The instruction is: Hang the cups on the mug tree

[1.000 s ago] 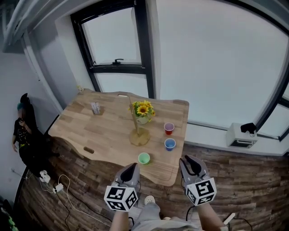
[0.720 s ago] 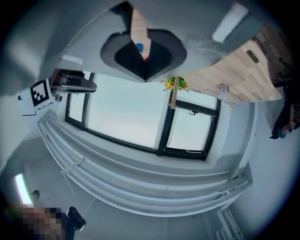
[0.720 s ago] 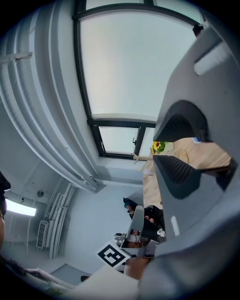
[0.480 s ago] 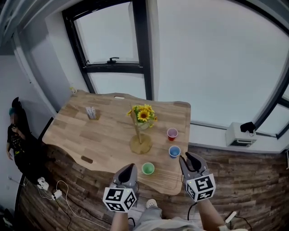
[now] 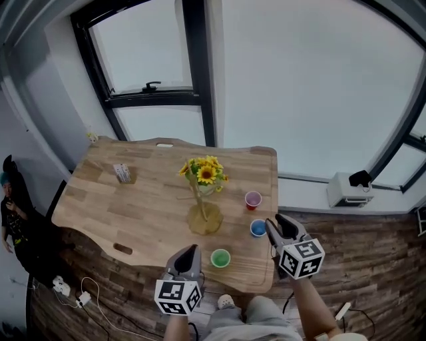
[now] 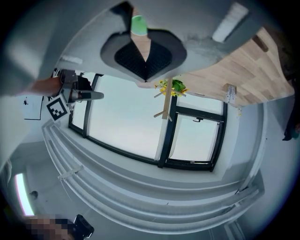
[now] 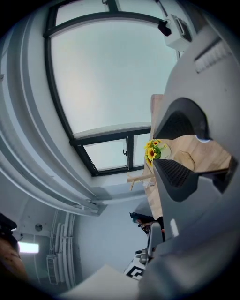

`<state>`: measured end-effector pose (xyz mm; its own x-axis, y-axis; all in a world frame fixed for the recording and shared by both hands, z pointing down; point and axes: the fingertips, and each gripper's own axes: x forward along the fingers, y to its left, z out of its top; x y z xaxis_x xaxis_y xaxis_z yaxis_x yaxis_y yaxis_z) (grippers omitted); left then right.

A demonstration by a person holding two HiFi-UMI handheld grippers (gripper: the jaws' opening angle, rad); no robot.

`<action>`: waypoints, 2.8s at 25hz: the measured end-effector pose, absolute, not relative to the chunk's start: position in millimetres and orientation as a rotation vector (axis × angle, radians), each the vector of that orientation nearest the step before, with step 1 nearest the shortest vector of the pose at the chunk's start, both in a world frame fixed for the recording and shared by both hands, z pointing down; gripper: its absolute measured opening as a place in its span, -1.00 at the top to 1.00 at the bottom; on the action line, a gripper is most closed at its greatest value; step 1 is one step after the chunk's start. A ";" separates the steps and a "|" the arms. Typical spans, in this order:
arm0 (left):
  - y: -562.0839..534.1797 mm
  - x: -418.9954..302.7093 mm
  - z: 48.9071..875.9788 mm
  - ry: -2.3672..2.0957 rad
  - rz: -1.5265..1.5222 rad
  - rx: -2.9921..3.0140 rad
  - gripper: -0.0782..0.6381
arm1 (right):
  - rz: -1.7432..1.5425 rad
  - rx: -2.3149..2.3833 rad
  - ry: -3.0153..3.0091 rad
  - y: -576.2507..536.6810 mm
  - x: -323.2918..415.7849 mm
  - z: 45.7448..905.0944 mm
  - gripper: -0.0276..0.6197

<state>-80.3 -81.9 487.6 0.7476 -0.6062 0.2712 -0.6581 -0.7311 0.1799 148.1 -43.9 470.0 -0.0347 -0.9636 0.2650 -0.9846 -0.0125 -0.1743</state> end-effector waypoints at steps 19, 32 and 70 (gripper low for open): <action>-136.5 -45.5 506.7 -1.139 0.327 2.565 0.78 | 1.021 1.946 -2.161 -135.5 214.0 565.8 0.49; -148.3 -52.8 529.8 -1.226 0.369 2.457 0.78 | 1.345 1.882 -2.050 -172.5 238.7 638.6 0.49; -156.9 -62.5 536.8 -1.250 0.383 2.418 0.78 | 1.773 1.860 -1.960 -197.4 248.0 669.9 0.86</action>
